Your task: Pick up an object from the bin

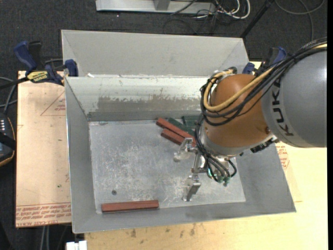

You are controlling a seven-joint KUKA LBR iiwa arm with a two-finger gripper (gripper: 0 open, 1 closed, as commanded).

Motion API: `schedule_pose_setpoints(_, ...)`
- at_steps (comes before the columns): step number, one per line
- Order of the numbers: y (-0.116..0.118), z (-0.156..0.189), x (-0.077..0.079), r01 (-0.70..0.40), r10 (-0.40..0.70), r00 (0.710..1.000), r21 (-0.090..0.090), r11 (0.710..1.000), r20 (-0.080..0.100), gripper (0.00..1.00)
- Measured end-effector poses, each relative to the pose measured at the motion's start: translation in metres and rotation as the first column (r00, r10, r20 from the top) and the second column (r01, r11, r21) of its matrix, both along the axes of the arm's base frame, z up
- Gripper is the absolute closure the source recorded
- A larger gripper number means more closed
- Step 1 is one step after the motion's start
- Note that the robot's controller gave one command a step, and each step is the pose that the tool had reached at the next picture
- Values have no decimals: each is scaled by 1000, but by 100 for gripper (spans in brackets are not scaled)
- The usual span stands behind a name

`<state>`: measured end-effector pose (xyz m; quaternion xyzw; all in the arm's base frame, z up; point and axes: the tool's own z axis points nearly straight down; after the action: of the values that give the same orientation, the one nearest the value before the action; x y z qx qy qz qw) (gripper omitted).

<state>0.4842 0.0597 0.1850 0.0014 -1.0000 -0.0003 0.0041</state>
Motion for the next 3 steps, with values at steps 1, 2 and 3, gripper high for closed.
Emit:
schedule_pose_setpoints(1, 0, 4, 2, 2, -2, 1000, 1, 1000, 8, 0)
schedule_pose_setpoints(2, 24, -37, 3, -72, 72, 997, 0, 997, 14, 0)
schedule_pose_setpoints(3, 91, -60, 1, -51, 51, 999, 0, 999, 9, 0)
